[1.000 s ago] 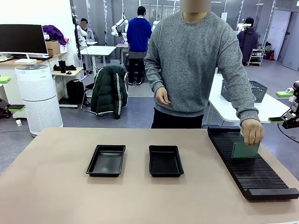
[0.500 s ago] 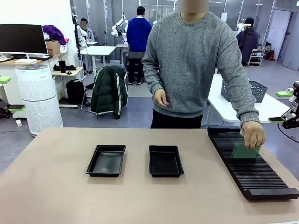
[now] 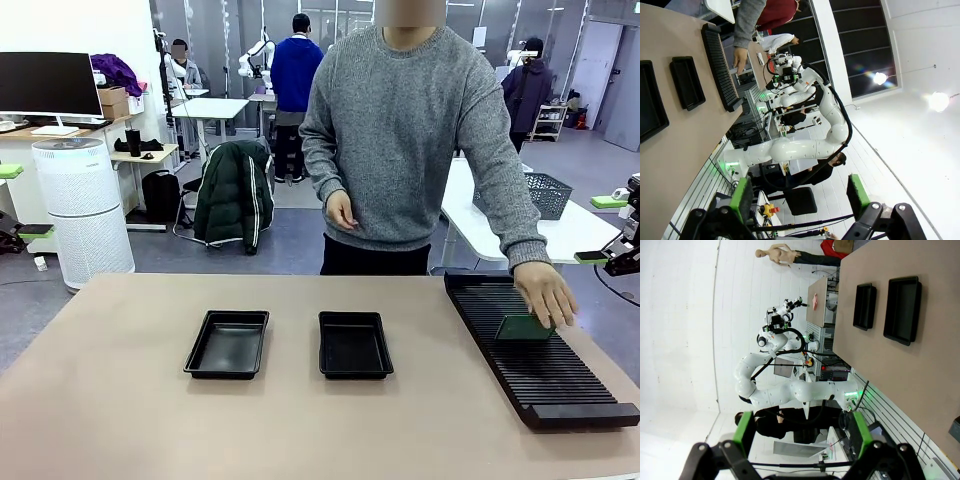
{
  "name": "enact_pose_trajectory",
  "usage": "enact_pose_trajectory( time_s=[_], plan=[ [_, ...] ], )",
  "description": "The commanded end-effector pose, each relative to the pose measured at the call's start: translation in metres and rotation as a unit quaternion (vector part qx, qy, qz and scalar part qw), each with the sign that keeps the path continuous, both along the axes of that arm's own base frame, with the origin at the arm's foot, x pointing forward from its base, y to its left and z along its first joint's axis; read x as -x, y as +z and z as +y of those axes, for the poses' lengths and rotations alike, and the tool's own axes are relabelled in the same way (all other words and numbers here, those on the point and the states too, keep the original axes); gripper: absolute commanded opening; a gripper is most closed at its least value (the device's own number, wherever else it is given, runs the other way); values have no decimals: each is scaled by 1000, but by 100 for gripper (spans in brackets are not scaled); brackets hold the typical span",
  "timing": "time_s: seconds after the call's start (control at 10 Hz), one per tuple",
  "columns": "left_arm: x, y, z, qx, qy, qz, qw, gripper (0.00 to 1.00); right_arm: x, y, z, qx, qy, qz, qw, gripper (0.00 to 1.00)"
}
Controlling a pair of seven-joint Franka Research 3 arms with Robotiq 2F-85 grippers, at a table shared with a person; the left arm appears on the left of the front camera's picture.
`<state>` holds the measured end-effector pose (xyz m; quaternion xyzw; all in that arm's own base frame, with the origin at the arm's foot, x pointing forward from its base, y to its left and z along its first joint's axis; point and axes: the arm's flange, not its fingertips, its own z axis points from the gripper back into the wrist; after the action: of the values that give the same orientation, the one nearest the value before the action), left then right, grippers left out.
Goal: Inspect and transfer BCBs to ESD trays.
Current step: Pick up the Blank PCB from the PCB Rack and place it in the left ESD tray.
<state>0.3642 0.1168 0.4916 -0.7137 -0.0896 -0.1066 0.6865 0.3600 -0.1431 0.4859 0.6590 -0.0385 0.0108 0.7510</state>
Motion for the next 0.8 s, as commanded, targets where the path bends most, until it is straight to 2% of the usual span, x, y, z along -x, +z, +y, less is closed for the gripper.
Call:
enact_pose_trajectory(
  time_s=[0.0,0.6,0.7],
  plan=[
    [2,0,-1,0,3,5,1000,100,1,0,0,2,0,8,1000,100],
    [2,0,-1,0,3,5,1000,100,0,0,0,0,0,0,1000,100],
    [2,0,-1,0,3,5,1000,100,-3,10,0,17,5,-6,1000,100]
  ],
)
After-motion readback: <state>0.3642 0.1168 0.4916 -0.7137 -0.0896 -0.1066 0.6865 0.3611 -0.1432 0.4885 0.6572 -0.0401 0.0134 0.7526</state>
